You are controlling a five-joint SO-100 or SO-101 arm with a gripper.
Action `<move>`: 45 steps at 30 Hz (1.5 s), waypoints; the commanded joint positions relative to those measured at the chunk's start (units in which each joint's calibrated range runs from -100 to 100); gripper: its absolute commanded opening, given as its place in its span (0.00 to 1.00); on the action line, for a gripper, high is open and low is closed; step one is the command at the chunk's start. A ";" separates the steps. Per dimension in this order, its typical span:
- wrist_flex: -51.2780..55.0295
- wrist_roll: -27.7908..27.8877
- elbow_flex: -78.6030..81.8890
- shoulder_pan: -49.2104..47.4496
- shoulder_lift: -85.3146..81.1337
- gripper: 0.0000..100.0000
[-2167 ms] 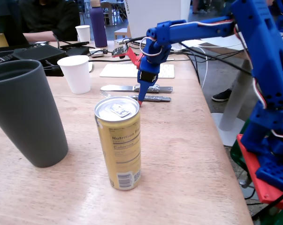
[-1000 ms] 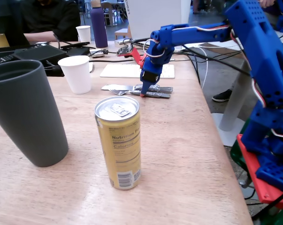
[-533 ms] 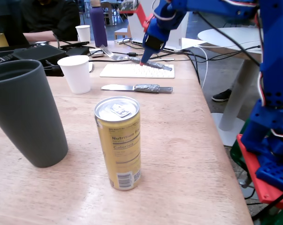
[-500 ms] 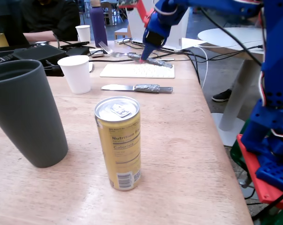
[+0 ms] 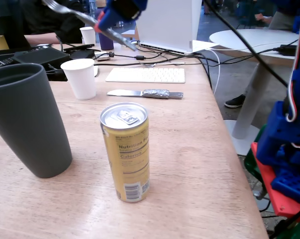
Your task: Grab the fork and place it in gray glass
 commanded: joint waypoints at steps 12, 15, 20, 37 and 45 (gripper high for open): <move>-31.82 -12.80 -2.00 -22.00 -4.14 0.00; -33.38 -15.34 -2.00 -22.34 -4.05 0.00; -39.78 -16.85 -1.06 -25.55 -1.74 0.00; -50.05 -16.90 0.17 -34.86 14.99 0.00; -49.80 -16.51 9.13 -33.17 13.87 0.00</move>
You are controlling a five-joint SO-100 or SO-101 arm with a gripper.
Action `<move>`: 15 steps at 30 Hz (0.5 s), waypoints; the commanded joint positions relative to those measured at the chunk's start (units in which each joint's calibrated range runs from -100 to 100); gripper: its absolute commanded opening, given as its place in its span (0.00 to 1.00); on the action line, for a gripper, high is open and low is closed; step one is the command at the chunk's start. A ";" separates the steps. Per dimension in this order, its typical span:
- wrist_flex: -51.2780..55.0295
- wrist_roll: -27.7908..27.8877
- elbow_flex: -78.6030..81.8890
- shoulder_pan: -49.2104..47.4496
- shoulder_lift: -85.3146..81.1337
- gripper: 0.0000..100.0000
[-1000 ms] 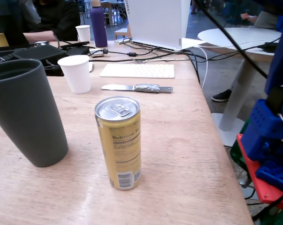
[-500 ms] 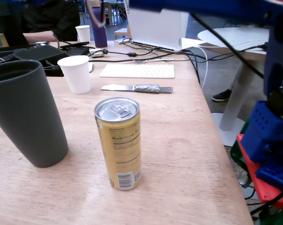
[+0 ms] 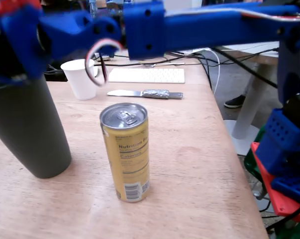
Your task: Grab the fork and place it in gray glass
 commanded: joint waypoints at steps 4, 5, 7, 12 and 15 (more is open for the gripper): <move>-0.86 0.44 2.30 1.72 -2.55 0.00; -0.86 0.44 2.30 1.72 -2.55 0.00; -0.03 0.44 2.49 1.89 -4.01 0.00; 0.21 0.44 2.49 1.89 -4.18 0.07; 0.21 0.49 2.49 1.89 -4.18 0.17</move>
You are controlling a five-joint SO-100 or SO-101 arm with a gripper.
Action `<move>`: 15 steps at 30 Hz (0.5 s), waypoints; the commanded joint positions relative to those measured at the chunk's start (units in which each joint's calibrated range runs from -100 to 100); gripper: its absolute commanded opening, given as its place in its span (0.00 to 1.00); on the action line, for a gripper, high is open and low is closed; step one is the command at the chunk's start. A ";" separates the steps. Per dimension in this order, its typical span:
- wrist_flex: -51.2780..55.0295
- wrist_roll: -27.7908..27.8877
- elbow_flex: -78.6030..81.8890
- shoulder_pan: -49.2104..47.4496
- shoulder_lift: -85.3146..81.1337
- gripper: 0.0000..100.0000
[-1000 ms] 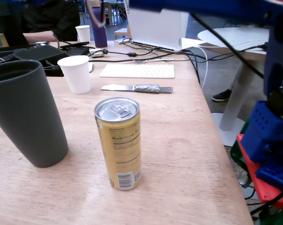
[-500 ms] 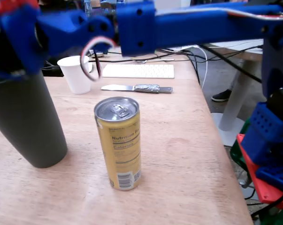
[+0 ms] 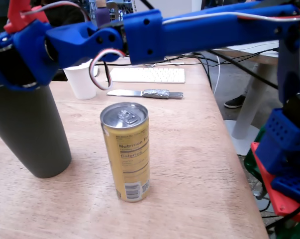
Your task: Grab the fork and place it in gray glass
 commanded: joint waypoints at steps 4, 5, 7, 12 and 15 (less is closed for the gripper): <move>0.05 0.00 -0.76 0.48 -4.27 0.18; 0.05 0.00 -0.76 0.48 -4.27 0.18; 0.05 0.00 -0.76 0.48 -4.27 0.18; 0.05 -0.15 -0.29 0.31 -8.39 0.17; 0.05 -0.05 5.37 0.31 -14.99 0.17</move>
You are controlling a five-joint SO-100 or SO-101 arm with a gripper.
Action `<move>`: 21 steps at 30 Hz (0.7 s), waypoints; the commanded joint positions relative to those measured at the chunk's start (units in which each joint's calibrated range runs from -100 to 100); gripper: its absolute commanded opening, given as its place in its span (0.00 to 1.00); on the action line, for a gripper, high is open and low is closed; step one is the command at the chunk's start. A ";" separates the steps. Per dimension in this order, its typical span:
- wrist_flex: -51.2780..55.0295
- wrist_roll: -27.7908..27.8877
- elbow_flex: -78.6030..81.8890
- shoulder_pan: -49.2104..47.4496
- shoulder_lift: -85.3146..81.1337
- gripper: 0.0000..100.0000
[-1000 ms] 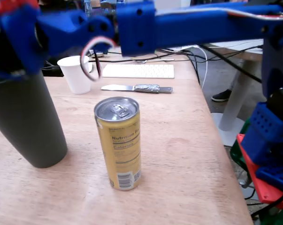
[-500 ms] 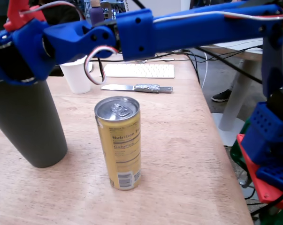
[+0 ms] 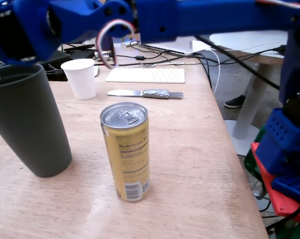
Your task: Grab the fork and place it in gray glass
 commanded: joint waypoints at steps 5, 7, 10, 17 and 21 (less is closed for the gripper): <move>0.05 0.00 15.97 0.22 -25.06 0.17; 0.05 0.00 20.88 0.22 -31.57 0.17; 0.05 0.00 28.90 0.22 -40.24 0.18; 0.05 -0.54 50.80 0.56 -64.08 0.17; 0.05 -1.12 64.58 8.85 -75.57 0.18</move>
